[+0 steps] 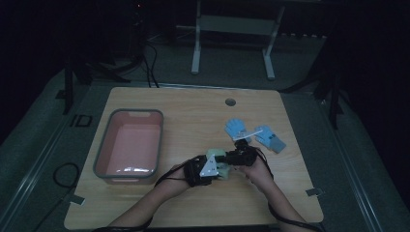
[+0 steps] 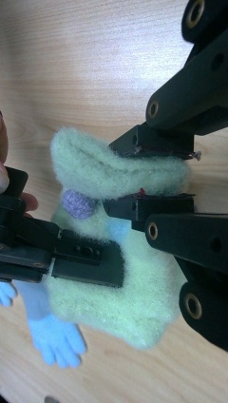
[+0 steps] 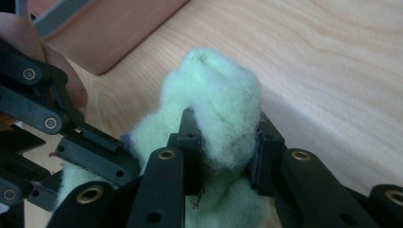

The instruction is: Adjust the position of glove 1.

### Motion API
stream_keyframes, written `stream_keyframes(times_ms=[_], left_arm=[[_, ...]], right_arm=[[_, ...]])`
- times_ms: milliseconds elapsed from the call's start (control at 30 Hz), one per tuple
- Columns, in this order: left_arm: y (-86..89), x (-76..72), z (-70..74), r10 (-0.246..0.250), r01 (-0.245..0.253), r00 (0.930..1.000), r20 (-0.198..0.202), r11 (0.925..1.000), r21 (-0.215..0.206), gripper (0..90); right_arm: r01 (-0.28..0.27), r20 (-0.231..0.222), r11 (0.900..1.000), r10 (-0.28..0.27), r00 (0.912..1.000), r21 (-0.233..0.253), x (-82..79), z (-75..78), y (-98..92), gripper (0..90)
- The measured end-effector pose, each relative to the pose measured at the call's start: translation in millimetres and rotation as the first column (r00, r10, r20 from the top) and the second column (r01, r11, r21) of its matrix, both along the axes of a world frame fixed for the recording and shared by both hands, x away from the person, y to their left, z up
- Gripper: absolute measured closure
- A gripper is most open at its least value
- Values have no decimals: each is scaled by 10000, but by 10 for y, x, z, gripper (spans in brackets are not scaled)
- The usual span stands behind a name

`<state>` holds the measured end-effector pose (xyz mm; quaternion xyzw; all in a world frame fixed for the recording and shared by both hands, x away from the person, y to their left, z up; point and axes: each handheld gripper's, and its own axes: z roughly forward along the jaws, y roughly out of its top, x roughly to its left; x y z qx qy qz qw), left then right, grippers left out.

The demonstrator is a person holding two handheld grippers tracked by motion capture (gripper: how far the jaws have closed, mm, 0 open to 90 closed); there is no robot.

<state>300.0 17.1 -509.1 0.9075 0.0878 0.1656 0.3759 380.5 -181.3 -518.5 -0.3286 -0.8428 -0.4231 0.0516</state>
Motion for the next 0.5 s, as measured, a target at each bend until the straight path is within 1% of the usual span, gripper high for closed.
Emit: stream_keyframes(times_ms=[233, 333, 500], left_arm=[[95, 14, 149, 123, -124, 9996, 239, 9999, 49, 757], [145, 18, 204, 166, -167, 9994, 297, 9998, 47, 757], [205, 20, 294, 193, -202, 9991, 371, 9995, 254, 757]], right_arm=[[40, 280, 10000, -43, 9996, 77, 24, 152, 92, 713], [62, 265, 9998, -67, 9996, 181, 40, 205, 133, 713], [45, 286, 9997, -52, 9996, 231, 51, 275, 212, 713]])
